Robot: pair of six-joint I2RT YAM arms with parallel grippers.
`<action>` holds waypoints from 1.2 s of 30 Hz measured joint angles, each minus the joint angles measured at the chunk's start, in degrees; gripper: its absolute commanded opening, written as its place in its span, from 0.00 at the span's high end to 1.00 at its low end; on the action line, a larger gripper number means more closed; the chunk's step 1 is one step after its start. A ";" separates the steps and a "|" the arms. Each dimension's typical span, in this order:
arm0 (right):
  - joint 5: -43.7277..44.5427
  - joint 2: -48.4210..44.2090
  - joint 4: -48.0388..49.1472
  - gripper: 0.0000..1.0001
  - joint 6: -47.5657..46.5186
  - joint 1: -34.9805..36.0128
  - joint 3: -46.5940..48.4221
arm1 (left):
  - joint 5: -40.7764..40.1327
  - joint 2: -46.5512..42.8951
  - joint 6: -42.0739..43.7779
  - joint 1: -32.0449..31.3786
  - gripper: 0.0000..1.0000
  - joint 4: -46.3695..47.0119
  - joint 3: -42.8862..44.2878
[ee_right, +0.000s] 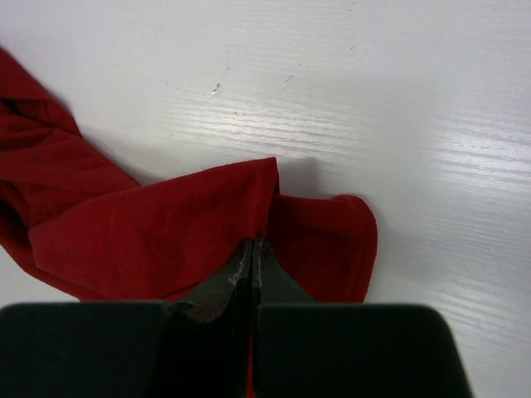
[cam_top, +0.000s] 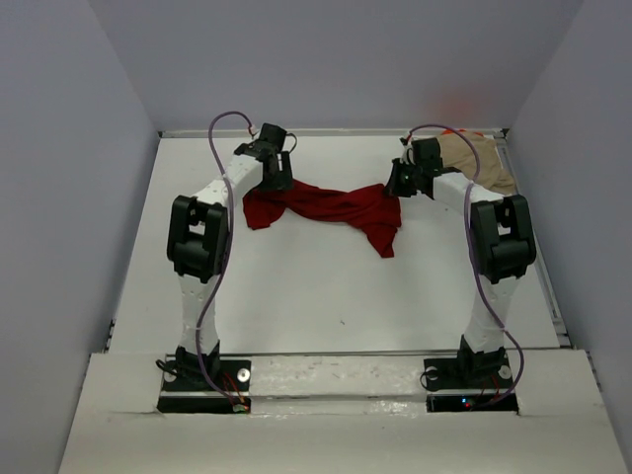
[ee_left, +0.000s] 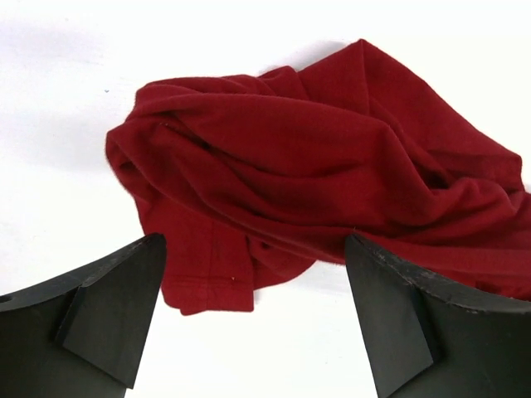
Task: Fold and stack the t-shirts
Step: Flatten the tshirt out
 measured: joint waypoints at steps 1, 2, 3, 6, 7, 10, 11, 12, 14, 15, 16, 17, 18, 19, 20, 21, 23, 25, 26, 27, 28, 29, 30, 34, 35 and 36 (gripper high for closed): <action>0.00 0.00 -0.04 1.00 0.00 0.00 0.00 | 0.02 0.61 0.02 0.00 0.01 0.07 0.39; 0.00 0.00 -0.09 1.00 0.00 0.00 0.00 | 0.02 1.14 0.02 0.00 0.03 0.22 0.44; 0.00 -0.02 -0.09 1.00 -0.02 0.00 0.00 | 0.04 1.49 0.02 0.00 0.03 0.22 0.44; -0.02 -0.35 -0.13 1.00 0.00 0.00 -0.07 | 0.09 2.56 0.04 0.00 0.07 0.09 0.55; -0.02 -0.57 -0.13 1.00 0.00 0.00 -0.15 | 0.09 3.06 0.04 0.00 0.07 0.04 0.92; -0.11 -1.81 -0.35 1.00 0.00 0.00 -0.46 | 0.15 4.11 0.15 0.00 0.26 -0.15 2.25; -0.20 -2.43 -0.46 1.00 0.00 0.00 -0.50 | 0.17 4.42 0.02 0.00 0.46 -0.15 2.84; -0.22 -2.93 -0.48 1.00 0.00 0.00 -0.50 | 0.24 4.81 0.33 0.02 0.56 -0.35 3.56; -0.24 -3.87 -0.46 1.00 0.00 0.00 -0.50 | 0.28 5.40 0.28 0.02 0.82 -0.17 5.14; -0.24 -4.28 -0.44 1.00 0.00 0.00 -0.50 | 0.24 5.42 0.24 0.02 0.85 -0.15 5.42; -0.26 -4.44 -0.46 1.00 0.00 0.00 -0.50 | 0.22 5.42 0.37 0.02 0.95 -0.09 5.79; -0.28 -4.55 -0.44 1.00 0.00 0.00 -0.50 | 0.04 5.42 0.35 0.02 0.98 -0.04 5.95; -0.28 -4.55 -0.44 1.00 0.00 0.00 -0.50 | -0.02 5.40 0.15 0.02 1.00 0.00 6.03; -0.28 -4.55 -0.48 1.00 0.00 0.00 -0.52 | -0.13 5.42 0.26 0.02 1.00 -0.04 6.03; -0.28 -4.55 -0.55 1.00 0.00 0.00 -0.61 | -0.17 5.40 0.24 0.02 1.00 -0.13 6.01; -0.28 -4.55 -0.55 1.00 0.00 0.00 -0.63 | -0.22 5.40 0.22 0.02 1.00 -0.13 6.01; -0.28 -4.55 -0.55 1.00 0.00 0.00 -0.63 | -0.42 5.40 0.20 0.02 1.00 -0.04 6.01; -0.28 -4.55 -0.55 1.00 0.00 0.04 -0.63 | -0.63 5.40 0.17 0.02 1.00 -0.04 5.97; -0.26 -4.55 -0.55 1.00 0.00 0.07 -0.66 | -0.98 5.38 0.04 0.02 1.00 -0.02 5.77; -0.17 -4.55 -0.55 1.00 0.00 0.20 -0.66 | -1.27 5.27 -0.07 0.02 1.00 0.15 5.44; 0.39 -4.57 -0.55 1.00 -0.02 0.44 -0.63 | -1.55 4.92 -0.26 0.02 1.00 0.44 4.72; 1.09 -4.57 -0.55 1.00 -0.13 0.79 -0.63 | -1.90 4.28 -0.48 0.02 1.00 0.85 3.48; 1.92 -4.59 -0.57 1.00 -0.35 1.07 -0.63 | -2.38 3.32 -0.72 0.02 1.00 1.20 1.86; 6.51 -4.76 -1.81 1.00 -1.36 3.02 -0.13 | -3.91 -0.35 -1.46 0.02 1.00 1.07 -0.70; 7.63 -4.70 -2.71 1.00 -1.66 3.50 0.70 | -4.37 -1.40 -1.60 0.02 1.00 0.98 -0.28; 8.68 -4.61 -3.72 1.00 -2.01 3.85 1.77 | -4.68 -1.73 -1.73 0.02 1.00 0.24 0.85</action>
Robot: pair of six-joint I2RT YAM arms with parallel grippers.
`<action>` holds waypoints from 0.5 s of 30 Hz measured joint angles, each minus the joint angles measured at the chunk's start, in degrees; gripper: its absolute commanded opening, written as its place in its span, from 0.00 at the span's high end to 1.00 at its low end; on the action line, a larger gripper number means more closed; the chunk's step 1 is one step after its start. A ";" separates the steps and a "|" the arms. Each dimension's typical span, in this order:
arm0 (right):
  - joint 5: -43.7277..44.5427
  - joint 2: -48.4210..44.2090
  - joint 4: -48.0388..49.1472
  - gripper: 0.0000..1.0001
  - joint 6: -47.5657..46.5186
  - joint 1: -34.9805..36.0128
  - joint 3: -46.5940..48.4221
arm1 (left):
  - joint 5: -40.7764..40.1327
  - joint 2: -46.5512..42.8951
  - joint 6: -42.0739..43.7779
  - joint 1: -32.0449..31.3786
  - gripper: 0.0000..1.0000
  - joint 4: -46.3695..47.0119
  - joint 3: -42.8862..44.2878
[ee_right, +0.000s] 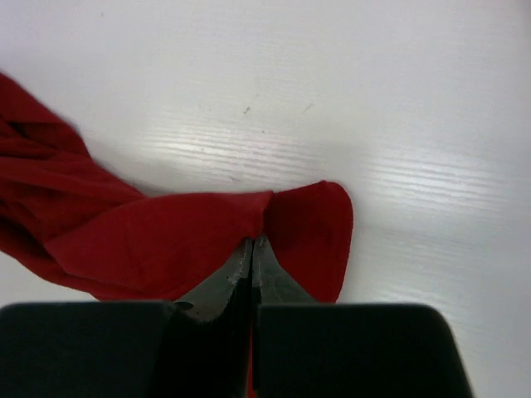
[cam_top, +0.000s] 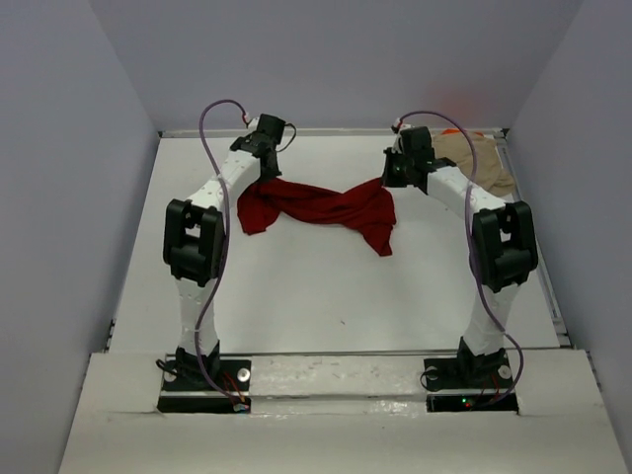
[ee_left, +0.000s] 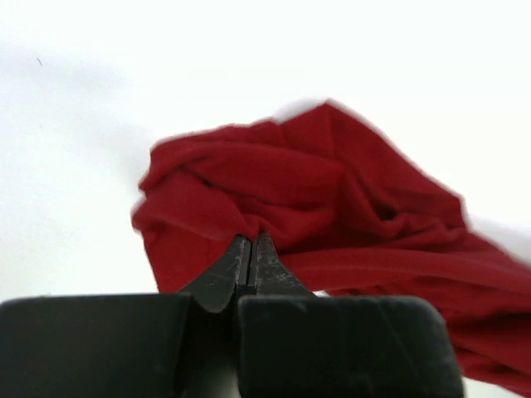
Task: Fold and stack the t-shirts
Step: Flatten the tshirt out
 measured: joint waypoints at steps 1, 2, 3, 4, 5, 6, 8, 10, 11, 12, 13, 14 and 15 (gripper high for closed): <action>1.62 0.28 -1.46 1.00 -0.48 0.55 2.25 | -0.31 -0.09 -0.07 0.00 1.00 -0.33 1.49; 2.32 0.55 -2.05 1.00 -0.76 0.68 3.65 | -0.61 -0.09 -0.13 0.00 1.00 -0.33 3.13; 3.69 1.11 -2.82 1.00 -1.05 0.92 6.56 | -0.96 -0.09 -0.17 0.00 1.00 -0.44 4.83; 4.79 1.84 -3.58 1.00 -1.55 1.01 9.40 | -1.11 -0.09 -0.17 0.00 1.00 -0.50 5.64; 5.88 2.43 -4.07 1.00 -1.92 1.07 11.65 | -1.36 -0.09 -0.15 0.00 1.00 -0.66 7.26; 6.69 2.89 -4.28 1.00 -2.14 1.07 13.51 | -1.46 -0.09 -0.13 0.00 1.00 -0.74 8.31; 9.27 3.61 -5.31 1.00 -2.97 1.01 17.29 | -1.70 0.26 0.00 0.00 1.00 -2.56 12.00; 11.52 3.69 -6.43 1.00 -3.78 1.01 19.71 | -2.34 0.85 0.07 -0.02 1.00 -4.11 16.09; 12.41 3.69 -6.88 1.00 -4.11 1.01 20.48 | -2.69 0.94 0.11 -0.07 1.00 -4.37 17.49; 13.27 3.65 -7.19 1.00 -4.46 1.01 21.18 | -3.69 0.94 0.26 -0.50 1.00 -4.70 18.97; 14.34 3.45 -7.21 1.00 -4.74 1.07 21.57 | -4.76 0.74 0.46 -0.68 1.00 -4.83 19.71; 15.43 2.89 -7.52 1.00 -5.03 1.36 21.59 | -5.53 0.48 0.63 -0.92 1.00 -4.90 19.96; 16.35 2.36 -8.09 1.00 -5.11 1.49 21.55 | -6.10 0.11 0.72 -1.20 1.00 -5.09 19.89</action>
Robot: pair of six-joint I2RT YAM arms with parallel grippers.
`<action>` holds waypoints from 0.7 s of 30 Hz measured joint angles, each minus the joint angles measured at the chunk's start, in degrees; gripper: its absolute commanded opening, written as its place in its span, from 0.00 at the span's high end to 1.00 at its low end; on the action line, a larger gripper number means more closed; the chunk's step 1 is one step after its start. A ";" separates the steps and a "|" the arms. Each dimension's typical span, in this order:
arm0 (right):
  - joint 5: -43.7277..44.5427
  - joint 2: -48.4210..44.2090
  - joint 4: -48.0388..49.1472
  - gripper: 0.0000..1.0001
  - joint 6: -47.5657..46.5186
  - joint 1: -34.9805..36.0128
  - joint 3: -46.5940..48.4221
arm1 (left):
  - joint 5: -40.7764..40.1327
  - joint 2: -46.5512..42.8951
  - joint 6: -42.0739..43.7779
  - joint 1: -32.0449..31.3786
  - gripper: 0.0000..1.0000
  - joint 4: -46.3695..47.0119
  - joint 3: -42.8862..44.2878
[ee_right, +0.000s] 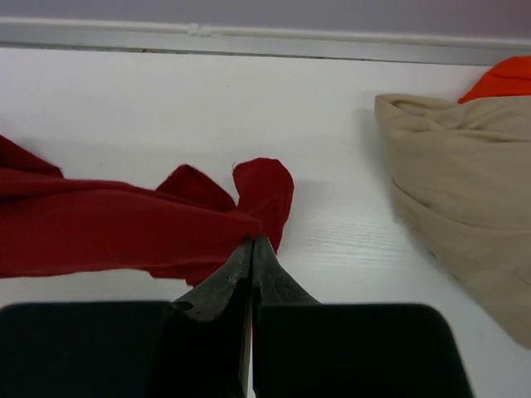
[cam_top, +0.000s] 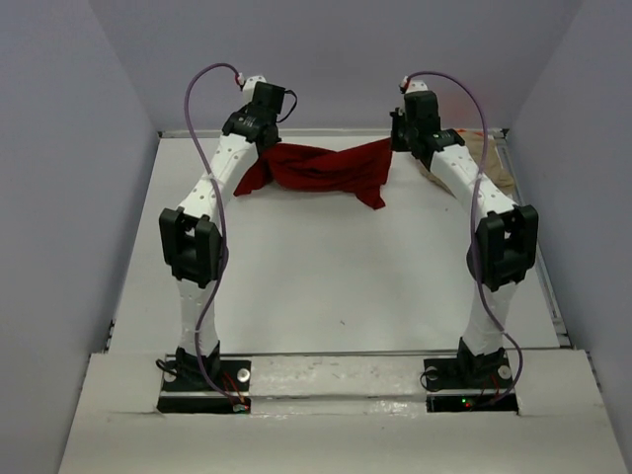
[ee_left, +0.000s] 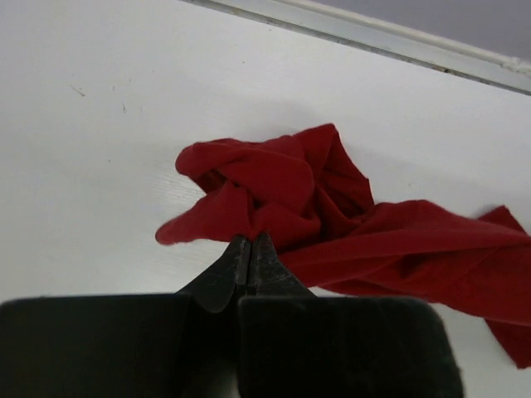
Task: Fold and stack the t-shirts
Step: Flatten the tshirt out
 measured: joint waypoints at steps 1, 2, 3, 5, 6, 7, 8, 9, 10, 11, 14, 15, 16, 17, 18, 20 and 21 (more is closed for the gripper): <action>0.72 -0.63 -0.22 1.00 -0.15 0.20 -0.33 | -0.42 -0.46 0.04 -0.37 1.00 -0.35 -0.26; 1.86 -1.97 -0.66 1.00 -0.33 0.61 -1.14 | -0.66 -0.87 0.13 -0.72 1.00 -0.48 -0.79; 3.02 -3.50 -1.03 1.00 -0.42 1.11 -2.19 | -0.94 -1.62 0.15 -1.18 1.00 -0.68 -1.70; 4.83 -7.21 -1.73 1.00 -0.79 2.45 -4.04 | -1.86 -4.02 0.26 -2.38 1.00 -1.95 -4.17; 6.10 -9.51 -1.92 1.00 -0.96 3.39 -5.38 | -2.12 -4.92 0.35 -2.86 1.00 -2.56 -4.76; 7.23 -11.43 -1.99 1.00 -1.05 4.20 -6.40 | -2.78 -6.69 0.35 -3.72 1.00 -3.06 -5.97; 8.90 -14.97 -2.29 1.00 -1.25 5.81 -8.09 | -3.43 -8.55 0.35 -4.74 1.00 -3.87 -6.97; 10.12 -17.14 -2.38 1.00 -1.40 6.82 -8.98 | -4.26 -10.60 0.35 -5.84 1.00 -4.04 -8.35; 12.61 -20.13 -2.29 1.00 -1.66 8.46 -10.43 | -5.27 -12.74 0.35 -7.17 1.00 -4.37 -9.66; 13.73 -23.10 -2.32 1.00 -1.81 10.03 -10.75 | -6.25 -14.75 0.31 -8.50 1.00 -5.16 -10.71; 18.84 -29.40 -2.54 1.00 -2.03 14.84 -11.98 | -9.01 -21.70 -0.70 -14.60 1.00 -7.89 -11.78; 20.11 -30.86 -2.56 1.00 -2.05 16.15 -12.28 | -9.66 -23.74 -1.14 -16.72 1.00 -8.66 -11.78; 22.18 -32.74 -2.89 1.00 -2.03 17.92 -12.63 | -10.25 -25.31 -1.55 -18.21 1.00 -9.31 -11.78; 23.39 -33.86 -3.23 1.00 -2.03 19.19 -12.90 | -11.23 -27.19 -2.45 -20.20 1.00 -10.58 -11.76; 25.05 -35.26 -3.69 1.00 -2.03 20.50 -13.35 | -12.26 -28.83 -3.34 -21.75 1.00 -11.89 -11.76; 29.09 -37.73 -4.90 1.00 -2.01 23.87 -14.14 | -14.40 -31.65 -5.27 -24.65 1.00 -15.06 -11.50; 31.50 -38.58 -5.49 1.00 -2.01 25.66 -14.40 | -15.69 -32.79 -6.54 -26.29 1.00 -17.11 -11.06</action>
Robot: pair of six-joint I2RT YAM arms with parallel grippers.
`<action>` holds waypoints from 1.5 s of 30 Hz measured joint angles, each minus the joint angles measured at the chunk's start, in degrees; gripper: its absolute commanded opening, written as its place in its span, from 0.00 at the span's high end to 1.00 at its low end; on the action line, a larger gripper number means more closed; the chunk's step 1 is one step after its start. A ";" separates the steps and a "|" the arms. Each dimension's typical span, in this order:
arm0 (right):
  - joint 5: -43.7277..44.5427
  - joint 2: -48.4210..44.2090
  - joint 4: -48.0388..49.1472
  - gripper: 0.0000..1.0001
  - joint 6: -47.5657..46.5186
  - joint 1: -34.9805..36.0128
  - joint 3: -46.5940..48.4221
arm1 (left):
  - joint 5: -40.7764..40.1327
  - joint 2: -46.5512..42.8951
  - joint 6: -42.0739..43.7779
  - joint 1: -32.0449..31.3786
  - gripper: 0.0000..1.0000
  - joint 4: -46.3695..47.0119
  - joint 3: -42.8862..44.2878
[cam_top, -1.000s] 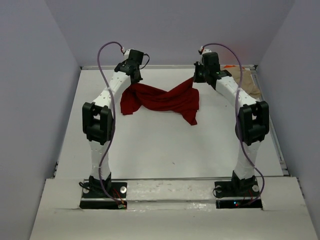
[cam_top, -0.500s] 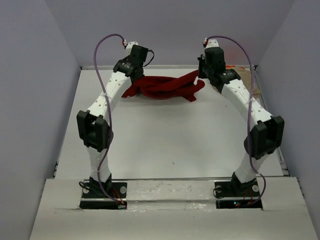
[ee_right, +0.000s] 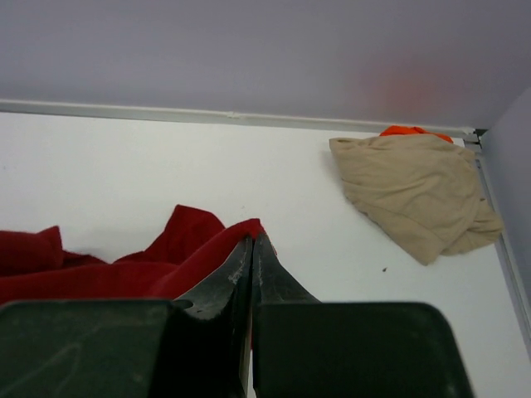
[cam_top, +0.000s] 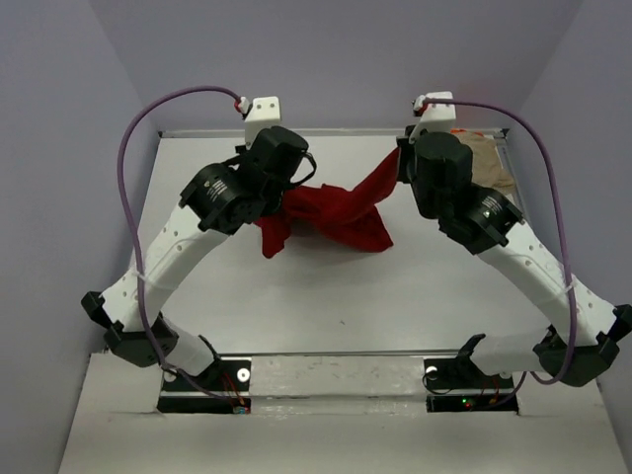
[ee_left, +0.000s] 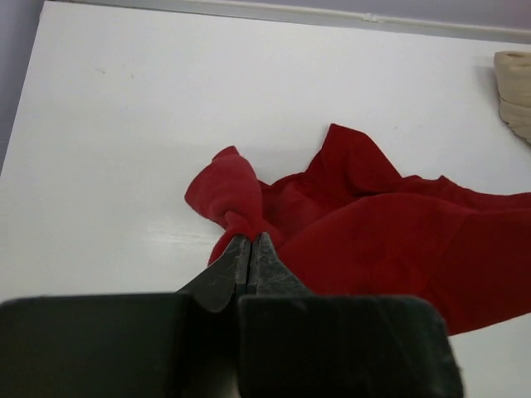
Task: Fold and stack the t-shirts
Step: Flatten the tshirt out
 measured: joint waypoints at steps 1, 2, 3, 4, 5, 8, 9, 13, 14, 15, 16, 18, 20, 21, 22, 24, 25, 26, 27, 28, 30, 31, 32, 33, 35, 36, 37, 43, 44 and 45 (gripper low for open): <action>2.89 -0.81 -0.70 1.00 0.00 2.32 -0.24 | -1.44 -1.14 -1.49 -1.77 1.00 -2.08 0.13; 5.09 -1.14 -0.92 1.00 -0.02 3.80 -0.33 | -2.60 -2.36 -2.49 -3.34 1.00 -3.93 0.09; 7.28 -1.55 -1.27 1.00 -0.02 6.58 -0.52 | -3.56 -3.72 -3.67 -4.68 1.00 -5.27 -0.17; 10.88 -1.95 -1.53 1.00 0.00 10.38 -0.81 | -3.82 -4.76 -4.76 -5.68 1.00 -5.62 -1.01; 13.33 -2.10 -1.90 1.00 0.02 12.98 -1.01 | -4.02 -6.84 -5.97 -6.88 1.00 -6.60 -2.38; 21.40 -1.77 -2.54 1.00 -0.02 20.72 -1.09 | -5.01 -12.87 -9.16 -8.02 1.00 -8.94 -6.08; 23.91 -1.60 -2.60 1.00 -0.04 22.71 -1.11 | -5.77 -14.16 -9.92 -8.26 1.00 -9.40 -6.80; 33.86 -0.55 -2.80 1.00 0.00 29.73 -1.79 | -8.66 -20.46 -13.07 -9.51 1.00 -10.21 -10.69; 35.56 -0.57 -3.04 1.00 -0.04 31.69 -2.34 | -8.96 -21.07 -13.35 -9.66 1.00 -10.43 -11.08; 36.48 -0.79 -3.04 1.00 -0.04 32.30 -2.71 | -9.33 -21.49 -13.73 -9.66 1.00 -10.67 -11.45; 37.64 -1.44 -3.23 1.00 -0.02 33.22 -3.39 | -9.66 -21.73 -13.99 -9.66 1.00 -11.04 -11.69; 39.01 -3.74 -3.56 1.00 -0.04 33.59 -5.14 | -10.21 -21.97 -14.36 -9.66 1.00 -11.19 -12.11; 40.04 -6.08 -3.89 1.00 -0.13 33.59 -6.12 | -10.73 -21.46 -14.60 -9.66 1.00 -11.32 -12.35; 40.54 -7.50 -3.93 1.00 -0.33 33.46 -6.25 | -10.93 -20.96 -14.69 -9.66 1.00 -11.30 -12.39; 41.07 -8.70 -3.78 1.00 -0.46 33.09 -6.25 | -11.13 -20.31 -14.73 -9.66 0.99 -11.30 -12.39; 41.79 -10.62 -3.76 1.00 -0.85 30.69 -6.19 | -12.07 -18.64 -14.56 -9.64 0.97 -11.28 -12.33; 41.94 -11.17 -3.63 1.00 -1.09 28.76 -6.08 | -12.50 -17.40 -14.27 -9.60 0.96 -11.21 -12.17; 41.18 -11.15 -3.61 1.00 -1.36 26.36 -5.99 | -12.94 -16.09 -13.88 -9.20 0.94 -10.99 -11.98; 40.33 -10.56 -3.65 1.00 -1.51 24.13 -5.75 | -13.22 -14.64 -13.22 -8.66 0.93 -10.21 -11.89; 39.17 -9.88 -3.63 1.00 -1.66 21.97 -5.38 | -12.83 -13.62 -12.02 -7.76 0.91 -9.44 -11.89; 35.58 -6.75 -3.39 1.00 -2.36 18.05 -3.87 | -11.02 -11.74 -9.09 -4.90 0.90 -5.99 -12.11; 33.14 -4.15 -3.69 1.00 -2.67 15.98 -2.38 | -9.68 -10.84 -7.04 -1.70 0.90 -3.28 -12.70; 31.32 -2.73 -4.13 1.00 -2.40 15.02 -1.40 | -8.68 -10.38 -5.66 0.42 0.87 -1.66 -13.22; 28.35 0.61 -4.68 1.00 -2.16 13.42 0.42 | -7.85 -10.16 -4.66 1.77 0.86 -0.68 -13.55; 23.06 6.51 -5.70 1.00 -1.88 10.67 3.45 | -5.31 -9.05 -1.97 5.68 0.84 2.01 -13.77; 20.48 8.68 -5.90 1.00 -1.73 9.60 4.33 | -4.46 -8.48 -1.09 6.82 0.82 3.08 -13.77; 17.29 11.61 -6.58 1.00 -1.57 7.65 5.44 | -3.34 -7.54 0.13 8.41 0.79 4.55 -13.77; 5.68 24.92 -9.03 1.00 -1.64 0.04 14.32 | 5.68 2.58 5.25 16.87 0.64 9.18 -8.35; 4.04 27.17 -9.20 1.00 -1.77 -1.20 16.35 | 7.06 5.07 5.81 18.16 0.63 10.12 -6.86; 1.64 29.86 -9.33 1.00 -1.84 -2.58 19.10 | 8.68 7.78 6.56 19.52 0.64 11.04 -5.09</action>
